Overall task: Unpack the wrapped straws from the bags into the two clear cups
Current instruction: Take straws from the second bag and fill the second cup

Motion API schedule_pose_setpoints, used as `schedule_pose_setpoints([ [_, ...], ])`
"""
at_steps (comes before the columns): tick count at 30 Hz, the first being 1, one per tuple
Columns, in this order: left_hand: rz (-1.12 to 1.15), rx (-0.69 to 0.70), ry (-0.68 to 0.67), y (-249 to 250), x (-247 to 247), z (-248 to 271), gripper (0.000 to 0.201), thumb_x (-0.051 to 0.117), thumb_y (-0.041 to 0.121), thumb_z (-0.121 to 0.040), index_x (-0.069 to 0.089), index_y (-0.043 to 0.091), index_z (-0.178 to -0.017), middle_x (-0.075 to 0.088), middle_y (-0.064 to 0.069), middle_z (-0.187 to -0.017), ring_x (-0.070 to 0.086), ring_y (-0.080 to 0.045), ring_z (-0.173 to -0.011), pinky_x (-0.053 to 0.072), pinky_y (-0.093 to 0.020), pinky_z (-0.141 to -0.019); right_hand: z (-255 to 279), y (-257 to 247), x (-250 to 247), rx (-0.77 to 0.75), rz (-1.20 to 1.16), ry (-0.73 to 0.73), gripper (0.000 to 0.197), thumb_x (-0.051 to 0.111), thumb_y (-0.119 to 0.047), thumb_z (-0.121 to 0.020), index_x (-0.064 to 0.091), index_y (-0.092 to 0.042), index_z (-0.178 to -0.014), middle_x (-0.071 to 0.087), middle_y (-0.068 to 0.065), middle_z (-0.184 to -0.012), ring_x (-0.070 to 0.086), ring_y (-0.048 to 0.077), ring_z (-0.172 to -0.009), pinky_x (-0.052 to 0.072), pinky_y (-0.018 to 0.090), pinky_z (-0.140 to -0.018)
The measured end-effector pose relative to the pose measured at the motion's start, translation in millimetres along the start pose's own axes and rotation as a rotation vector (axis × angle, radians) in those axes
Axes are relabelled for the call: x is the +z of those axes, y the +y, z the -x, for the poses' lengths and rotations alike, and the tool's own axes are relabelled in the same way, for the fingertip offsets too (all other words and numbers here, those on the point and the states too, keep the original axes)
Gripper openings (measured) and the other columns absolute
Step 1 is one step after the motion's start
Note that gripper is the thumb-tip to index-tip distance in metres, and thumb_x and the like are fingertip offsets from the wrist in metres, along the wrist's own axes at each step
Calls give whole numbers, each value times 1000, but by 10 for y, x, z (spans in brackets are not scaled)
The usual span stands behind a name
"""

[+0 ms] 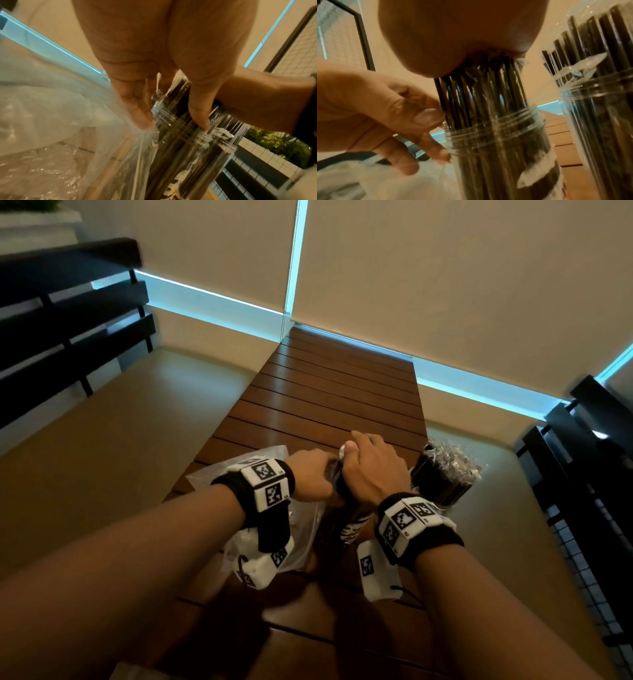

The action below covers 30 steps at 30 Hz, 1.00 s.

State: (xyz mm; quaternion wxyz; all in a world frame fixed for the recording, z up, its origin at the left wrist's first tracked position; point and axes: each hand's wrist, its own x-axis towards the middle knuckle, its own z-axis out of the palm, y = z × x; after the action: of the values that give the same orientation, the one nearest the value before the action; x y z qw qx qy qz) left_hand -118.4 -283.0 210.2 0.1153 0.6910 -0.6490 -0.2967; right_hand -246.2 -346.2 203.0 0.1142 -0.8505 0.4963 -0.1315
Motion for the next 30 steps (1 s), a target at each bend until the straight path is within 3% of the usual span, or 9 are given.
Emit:
schedule_pose_setpoints([
  [2,-27,22,41,4,57,-44,49,77,42,-73,61,15,-111,69,-4,-101,65,-24,-88,54,-40,-82,8,-32,-2,8,8,15,43,29,-41,-99,52,-23,-131,50,4,-139,49,30,-123,37,45,-100],
  [5,-114,31,97,50,123,-120,42,73,38,-78,60,15,-111,68,-6,-101,63,-23,-83,54,-37,-80,54,-69,27,-2,67,77,39,31,-39,-100,55,-21,-123,55,5,-131,53,29,-115,39,42,-92],
  [14,-107,36,153,-39,250,-215,35,69,29,-77,59,18,-109,69,-4,-96,64,-26,-82,56,-40,-79,115,-125,60,6,132,58,37,34,-35,-98,50,-17,-127,54,6,-130,54,29,-113,40,42,-90],
  [16,-109,41,154,-33,257,-210,35,70,32,-77,59,19,-108,69,-4,-97,63,-25,-81,56,-38,-77,102,-122,12,19,119,8,39,33,-35,-99,48,-16,-129,51,7,-134,52,30,-117,38,43,-93],
  [20,-26,43,158,-62,279,-184,53,77,55,-67,61,25,-106,69,2,-95,64,-20,-81,56,-36,-76,-58,-136,-130,113,96,-212,45,26,-43,-98,48,-17,-127,48,10,-136,48,33,-120,36,49,-99],
  [25,-11,32,166,-138,303,-209,43,76,50,-69,54,25,-97,67,0,-93,63,-22,-80,55,-35,-75,16,-221,71,81,209,44,37,32,-37,-99,52,-16,-122,56,8,-126,53,30,-112,38,44,-91],
  [28,-44,26,146,-101,300,-202,44,75,50,-69,53,26,-98,67,-1,-95,63,-22,-79,56,-35,-73,32,-188,42,110,158,-28,46,31,-40,-99,45,-17,-136,43,11,-146,41,31,-131,30,48,-105],
  [30,-88,17,117,-58,247,-160,65,74,59,-64,52,22,-113,66,-3,-106,64,-23,-85,57,-36,-75,89,-209,-83,81,163,26,55,30,-47,-99,33,-22,-147,25,13,-157,22,30,-144,17,52,-115],
])
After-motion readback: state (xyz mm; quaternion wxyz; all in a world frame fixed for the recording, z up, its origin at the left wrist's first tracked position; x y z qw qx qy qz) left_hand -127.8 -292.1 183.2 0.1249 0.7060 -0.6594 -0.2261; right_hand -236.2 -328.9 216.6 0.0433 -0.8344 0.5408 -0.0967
